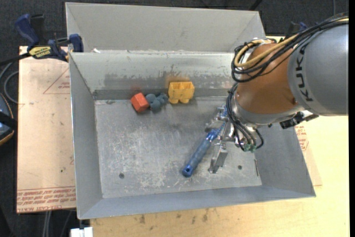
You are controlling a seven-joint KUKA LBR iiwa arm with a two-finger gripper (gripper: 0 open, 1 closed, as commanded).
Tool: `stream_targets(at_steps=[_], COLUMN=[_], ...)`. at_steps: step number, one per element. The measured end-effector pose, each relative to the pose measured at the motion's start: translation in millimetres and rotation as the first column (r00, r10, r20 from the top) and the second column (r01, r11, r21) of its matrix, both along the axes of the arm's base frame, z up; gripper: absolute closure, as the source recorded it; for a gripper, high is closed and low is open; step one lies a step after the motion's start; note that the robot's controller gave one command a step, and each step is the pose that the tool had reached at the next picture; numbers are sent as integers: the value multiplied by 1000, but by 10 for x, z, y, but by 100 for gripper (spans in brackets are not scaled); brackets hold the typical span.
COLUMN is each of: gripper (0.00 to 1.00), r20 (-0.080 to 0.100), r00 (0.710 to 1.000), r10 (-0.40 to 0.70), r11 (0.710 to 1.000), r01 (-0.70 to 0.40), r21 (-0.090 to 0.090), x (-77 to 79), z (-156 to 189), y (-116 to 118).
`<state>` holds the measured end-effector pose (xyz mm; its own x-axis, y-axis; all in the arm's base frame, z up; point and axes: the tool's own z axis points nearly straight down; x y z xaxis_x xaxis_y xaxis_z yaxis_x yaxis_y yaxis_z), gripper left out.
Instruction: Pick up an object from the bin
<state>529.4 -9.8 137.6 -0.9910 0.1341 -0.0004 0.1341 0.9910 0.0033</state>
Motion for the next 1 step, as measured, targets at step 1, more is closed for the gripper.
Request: stream_targets(at_steps=[1], gripper=[0], r20=[14], r00=[997], r10=[-79], r11=[997], r01=[79], r21=[-1], x=[-141], z=[-672], y=[-166])
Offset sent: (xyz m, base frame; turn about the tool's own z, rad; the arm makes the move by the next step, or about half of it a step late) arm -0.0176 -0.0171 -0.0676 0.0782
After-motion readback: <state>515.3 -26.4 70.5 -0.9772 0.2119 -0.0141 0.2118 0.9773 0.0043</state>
